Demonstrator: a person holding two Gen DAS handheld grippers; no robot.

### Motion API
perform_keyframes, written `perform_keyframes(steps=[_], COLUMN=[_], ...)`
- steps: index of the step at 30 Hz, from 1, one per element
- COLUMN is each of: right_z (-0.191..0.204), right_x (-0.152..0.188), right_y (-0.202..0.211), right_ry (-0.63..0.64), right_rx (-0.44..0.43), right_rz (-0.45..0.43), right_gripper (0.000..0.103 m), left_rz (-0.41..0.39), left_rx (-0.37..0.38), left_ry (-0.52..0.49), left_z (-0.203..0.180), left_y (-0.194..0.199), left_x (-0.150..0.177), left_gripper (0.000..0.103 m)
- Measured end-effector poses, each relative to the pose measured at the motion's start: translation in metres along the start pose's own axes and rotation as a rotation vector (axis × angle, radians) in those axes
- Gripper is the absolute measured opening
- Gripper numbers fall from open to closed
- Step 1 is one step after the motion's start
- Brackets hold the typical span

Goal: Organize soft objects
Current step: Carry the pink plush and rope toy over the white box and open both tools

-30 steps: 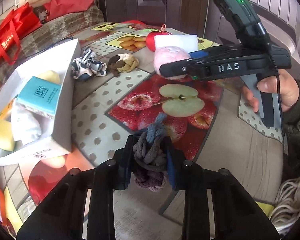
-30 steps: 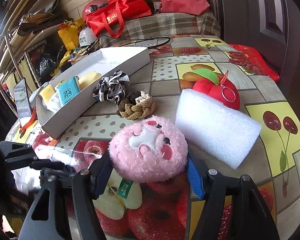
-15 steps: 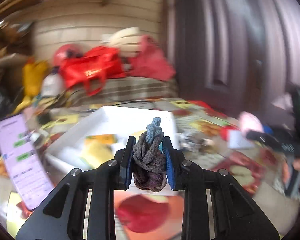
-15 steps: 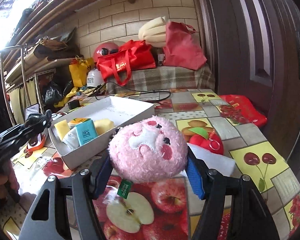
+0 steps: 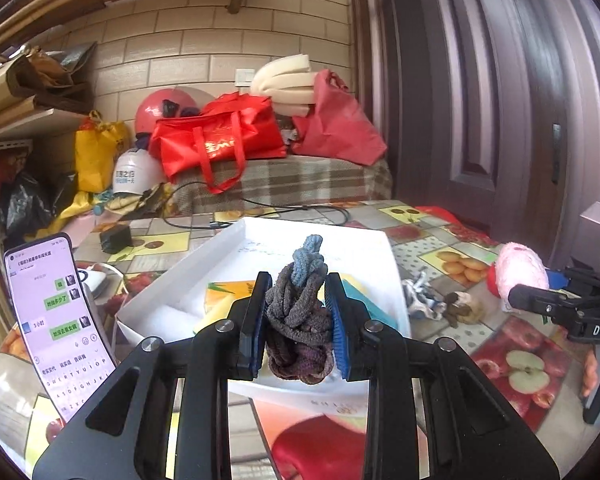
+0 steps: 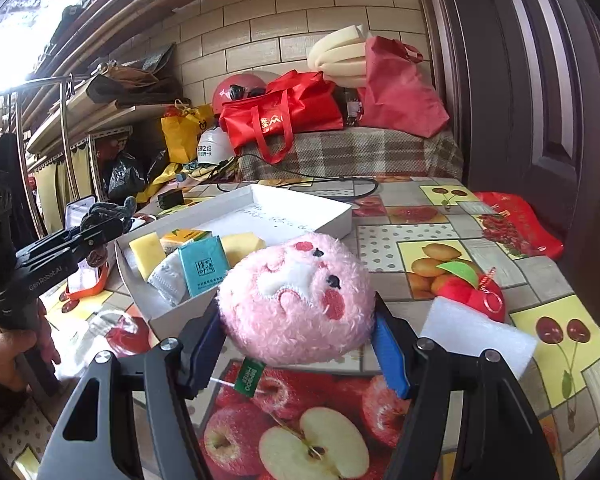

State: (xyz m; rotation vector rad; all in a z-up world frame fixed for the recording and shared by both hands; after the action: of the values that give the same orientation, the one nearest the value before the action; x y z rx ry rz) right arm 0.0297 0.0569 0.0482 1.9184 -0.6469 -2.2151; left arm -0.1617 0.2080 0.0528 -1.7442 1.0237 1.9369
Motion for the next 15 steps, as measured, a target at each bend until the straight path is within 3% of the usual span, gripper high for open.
perform_keyframes(steps=[6, 15], right_z=[0.018, 0.056], right_x=[-0.011, -0.022], right_y=[-0.026, -0.064], right_ry=[0.056, 0.099], right_rx=[-0.009, -0.102], right_rz=[-0.01, 0.022], right_gripper=[0.067, 0.067], left_rz=[0.017, 0.027], left_rx=[-0.052, -0.11], left_ry=[0.021, 0.044], left_z=[0.008, 0.024], left_y=[-0.02, -0.051], left_x=[-0.004, -0.012], left_gripper=[0.026, 0.027])
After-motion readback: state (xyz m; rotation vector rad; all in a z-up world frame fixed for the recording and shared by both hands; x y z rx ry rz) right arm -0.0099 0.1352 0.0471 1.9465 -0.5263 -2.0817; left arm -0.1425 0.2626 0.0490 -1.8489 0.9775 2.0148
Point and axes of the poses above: each gripper's, at about its wrist camera, not at the fingertips, and y roughly against the way its jaws point, z to its left, x to its underside, the point moved 3 cm from there along -y, roughly the way its jaws point, and after that the axes turned 4 degrees about -x, right-handed, at the moved point
